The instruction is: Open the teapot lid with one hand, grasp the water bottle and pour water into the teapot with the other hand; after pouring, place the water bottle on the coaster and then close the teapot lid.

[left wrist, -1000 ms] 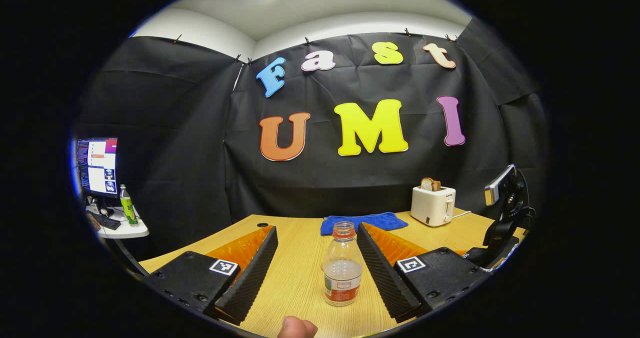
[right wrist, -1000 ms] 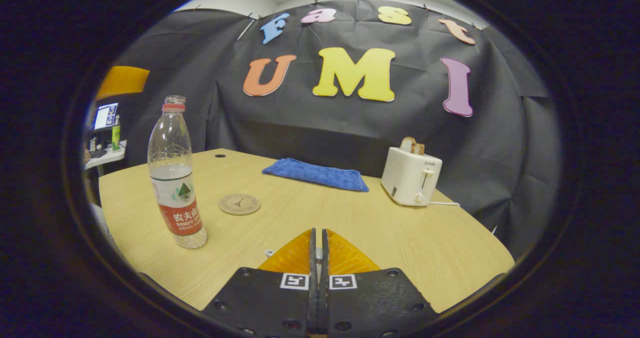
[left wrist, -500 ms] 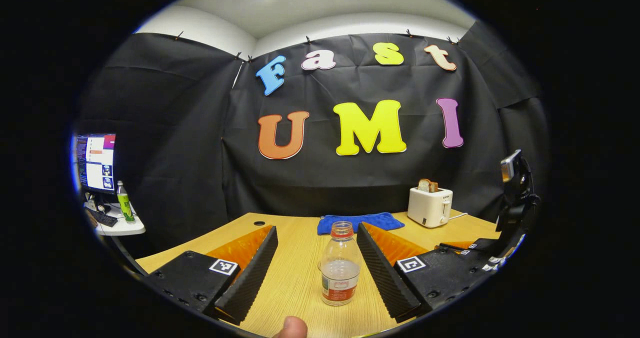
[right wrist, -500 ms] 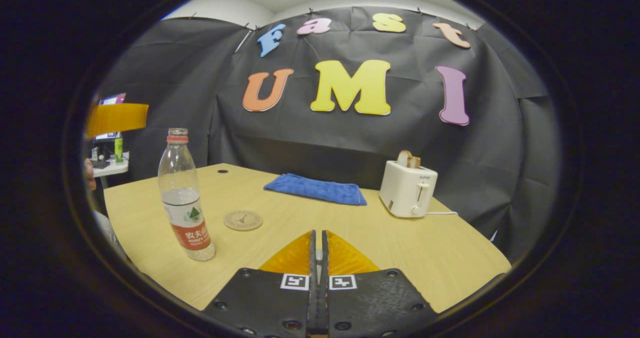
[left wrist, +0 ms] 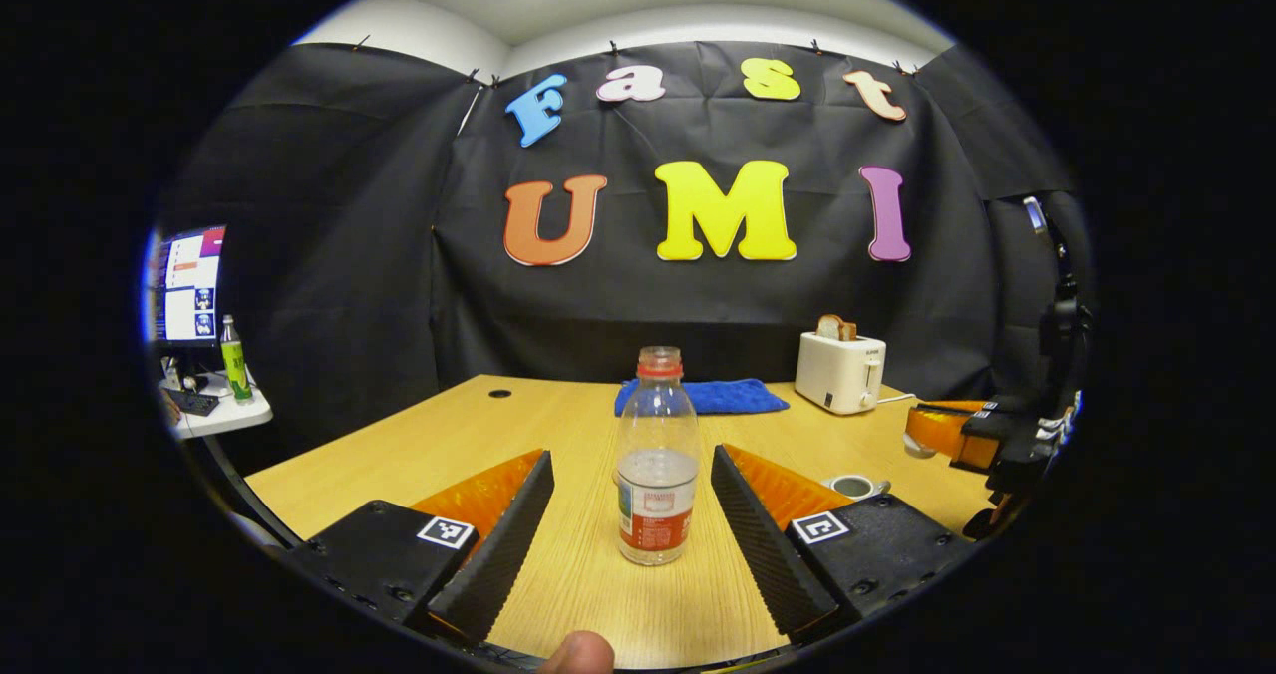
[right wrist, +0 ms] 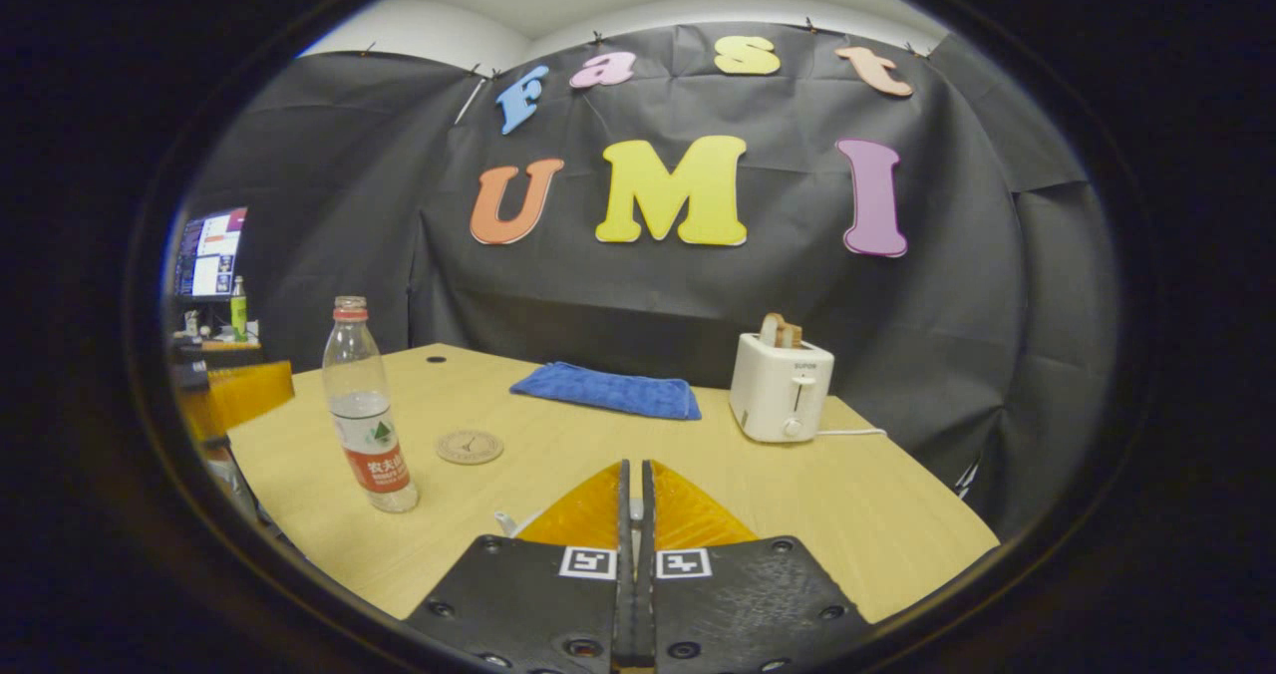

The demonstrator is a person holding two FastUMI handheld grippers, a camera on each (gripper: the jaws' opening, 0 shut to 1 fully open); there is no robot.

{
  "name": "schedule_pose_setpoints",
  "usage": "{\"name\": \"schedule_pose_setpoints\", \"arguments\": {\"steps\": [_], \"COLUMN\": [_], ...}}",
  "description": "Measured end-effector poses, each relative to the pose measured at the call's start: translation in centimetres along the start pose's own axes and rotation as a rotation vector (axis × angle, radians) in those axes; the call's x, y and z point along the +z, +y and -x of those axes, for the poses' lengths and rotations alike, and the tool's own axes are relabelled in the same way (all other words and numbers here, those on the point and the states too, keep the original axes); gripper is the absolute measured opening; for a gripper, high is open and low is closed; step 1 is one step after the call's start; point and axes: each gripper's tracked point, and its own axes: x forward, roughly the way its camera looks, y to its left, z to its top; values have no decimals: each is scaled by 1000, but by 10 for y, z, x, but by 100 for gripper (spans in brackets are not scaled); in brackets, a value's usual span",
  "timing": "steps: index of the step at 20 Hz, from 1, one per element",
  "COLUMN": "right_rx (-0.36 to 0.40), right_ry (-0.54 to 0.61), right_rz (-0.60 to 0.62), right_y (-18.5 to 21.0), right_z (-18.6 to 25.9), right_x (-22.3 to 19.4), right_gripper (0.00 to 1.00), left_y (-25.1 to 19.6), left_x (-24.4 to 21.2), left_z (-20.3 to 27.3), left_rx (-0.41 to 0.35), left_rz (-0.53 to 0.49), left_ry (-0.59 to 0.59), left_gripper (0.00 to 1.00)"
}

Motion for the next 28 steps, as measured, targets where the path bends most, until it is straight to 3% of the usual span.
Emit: {"name": "schedule_pose_setpoints", "arguments": {"steps": [9, 17, 24, 28], "right_rx": [-37, -44, -30, -22], "right_ry": [34, 45, 47, 41], "right_rz": [-4, -8, -5, -7], "right_y": [-29, -37, -33, -32], "right_z": [3, -1, -1, 0], "right_x": [-15, -17, -18, -16], "right_gripper": [0, 0, 0, 0], "left_y": [-9, -7, -7, -2], "left_x": [-62, -72, -73, -68], "left_z": [-38, -65, -69, -62], "left_rx": [-18, -23, -30, -15], "left_rz": [61, 23, -20, -106], "left_ry": [149, 180, 193, 222], "left_gripper": [100, 100, 80, 78]}}
